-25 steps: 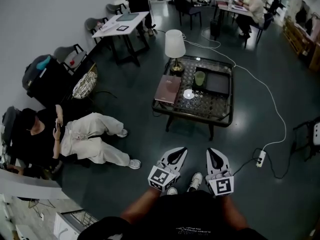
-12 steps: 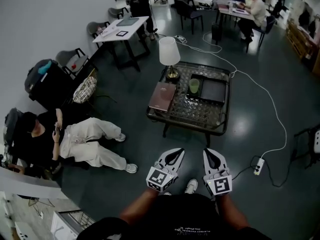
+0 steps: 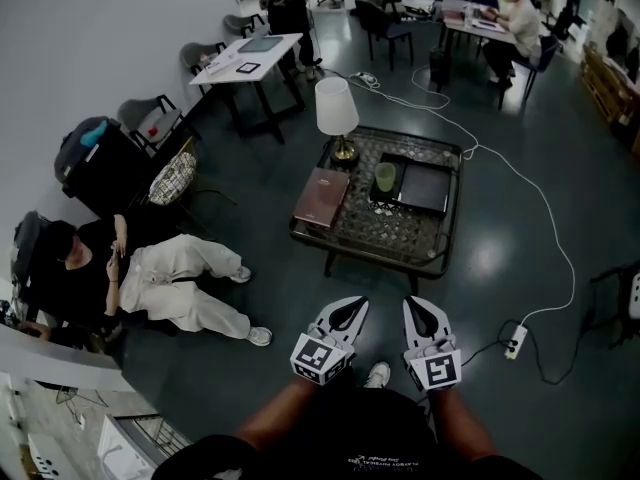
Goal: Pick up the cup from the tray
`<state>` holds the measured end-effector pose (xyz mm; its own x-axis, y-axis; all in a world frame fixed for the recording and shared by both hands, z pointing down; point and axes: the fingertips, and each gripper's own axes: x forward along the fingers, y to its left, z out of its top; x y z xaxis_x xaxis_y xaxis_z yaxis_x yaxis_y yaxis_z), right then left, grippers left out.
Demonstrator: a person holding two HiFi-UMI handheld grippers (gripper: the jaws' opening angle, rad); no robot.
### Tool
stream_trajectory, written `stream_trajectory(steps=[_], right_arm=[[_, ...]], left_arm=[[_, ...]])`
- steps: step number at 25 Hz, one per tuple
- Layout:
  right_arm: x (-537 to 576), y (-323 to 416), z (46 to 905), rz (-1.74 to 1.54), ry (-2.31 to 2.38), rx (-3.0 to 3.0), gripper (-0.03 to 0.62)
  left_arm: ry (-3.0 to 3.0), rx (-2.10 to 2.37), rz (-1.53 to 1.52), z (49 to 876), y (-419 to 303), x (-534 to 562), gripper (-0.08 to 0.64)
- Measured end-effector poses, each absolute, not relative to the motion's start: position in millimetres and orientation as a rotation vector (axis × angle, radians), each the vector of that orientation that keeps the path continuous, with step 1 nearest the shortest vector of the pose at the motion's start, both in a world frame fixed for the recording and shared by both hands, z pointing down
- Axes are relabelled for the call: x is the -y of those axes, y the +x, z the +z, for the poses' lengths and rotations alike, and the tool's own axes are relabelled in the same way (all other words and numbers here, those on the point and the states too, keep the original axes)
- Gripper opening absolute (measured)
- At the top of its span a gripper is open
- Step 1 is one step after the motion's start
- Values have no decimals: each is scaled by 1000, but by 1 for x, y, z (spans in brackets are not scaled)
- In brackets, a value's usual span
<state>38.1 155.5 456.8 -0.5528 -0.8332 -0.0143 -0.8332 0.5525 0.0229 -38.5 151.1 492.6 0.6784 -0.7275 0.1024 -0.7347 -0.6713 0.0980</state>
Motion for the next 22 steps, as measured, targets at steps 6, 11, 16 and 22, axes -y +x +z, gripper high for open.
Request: stream_trajectory(steps=[6,11,16,22], right_arm=[[-145,43,463,16,-1507,-2743,-2],[-130,46,465,19,-1536,-2735,-2],[-105,41,456,43,-1540,-2721,-2],[-75,31,454,35,-1582,-2730,-2]], left_arm=[[2765,1199,128,498,-37,-144,11],[2784,1183,132,500,-36,-127,11],[2792,1164,111,495,-38,-97,11],[2797,1151,89,493,-49,-63,11]])
